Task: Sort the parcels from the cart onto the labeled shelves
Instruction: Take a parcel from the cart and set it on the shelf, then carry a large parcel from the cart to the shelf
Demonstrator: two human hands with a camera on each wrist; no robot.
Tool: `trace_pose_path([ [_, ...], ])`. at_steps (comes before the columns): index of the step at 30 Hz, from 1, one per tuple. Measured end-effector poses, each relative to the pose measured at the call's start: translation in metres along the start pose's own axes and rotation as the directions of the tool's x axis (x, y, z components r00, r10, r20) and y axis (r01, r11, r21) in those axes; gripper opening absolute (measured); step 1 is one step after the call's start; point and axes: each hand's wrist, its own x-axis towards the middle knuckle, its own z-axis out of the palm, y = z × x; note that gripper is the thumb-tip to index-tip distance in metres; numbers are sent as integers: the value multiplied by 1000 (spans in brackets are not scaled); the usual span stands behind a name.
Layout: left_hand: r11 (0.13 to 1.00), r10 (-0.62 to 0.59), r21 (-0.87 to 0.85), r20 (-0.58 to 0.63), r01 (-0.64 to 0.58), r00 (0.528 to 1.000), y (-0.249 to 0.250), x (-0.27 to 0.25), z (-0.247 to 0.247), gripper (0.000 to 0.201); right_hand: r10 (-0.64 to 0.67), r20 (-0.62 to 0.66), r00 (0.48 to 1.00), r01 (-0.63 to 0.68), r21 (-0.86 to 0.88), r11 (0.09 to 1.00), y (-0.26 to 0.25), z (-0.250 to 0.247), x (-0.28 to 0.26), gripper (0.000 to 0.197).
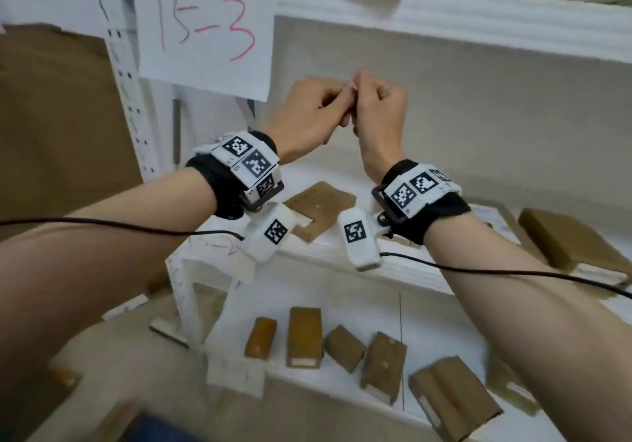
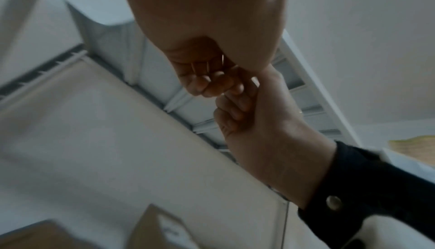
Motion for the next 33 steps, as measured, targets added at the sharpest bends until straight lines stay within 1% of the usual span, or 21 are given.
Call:
trace_pose_path([
  [4,983,-180,28,12,180,984,-56,-58,-25,41,99,104,990,-102,29,994,48,54,-48,56],
  [7,947,-317,46,-6,317,948,-103,-103,-42,39,205,170,964,-212,25,977,84,96,-86,57],
  [11,865,-485,140,-7,481,875,-163,-172,-66,38,355,283,891,-371,3,929,132,148,-149,51],
  [14,808,-563,198,-20,555,826,-199,-217,-80,37,472,296,830,-483,-40,875,164,176,-189,48],
  [17,721,-674,171,-55,672,737,-247,-275,-96,38,598,331,730,-605,-94,791,207,213,-240,47],
  [20,628,-764,173,-49,759,643,-282,-336,-104,38,710,318,629,-713,-127,689,243,235,-288,48],
  [22,584,-797,160,-74,796,600,-305,-375,-108,38,794,276,541,-793,-146,591,267,247,-318,44],
  [23,554,-819,135,-86,822,567,-320,-399,-109,39,836,250,488,-829,-167,534,280,254,-336,42],
  [26,430,-894,43,-122,902,432,-364,-469,-106,43,932,173,320,-913,-208,352,320,270,-389,41],
  [27,390,-911,34,-130,920,391,-373,-489,-104,43,948,149,282,-928,-209,309,331,272,-404,40],
  [29,305,-943,8,-141,952,303,-392,-532,-102,43,967,120,226,-946,-208,247,356,279,-439,40],
  [33,110,-980,-58,-171,992,98,-428,-626,-96,40,992,71,101,-982,-152,110,404,293,-515,40],
])
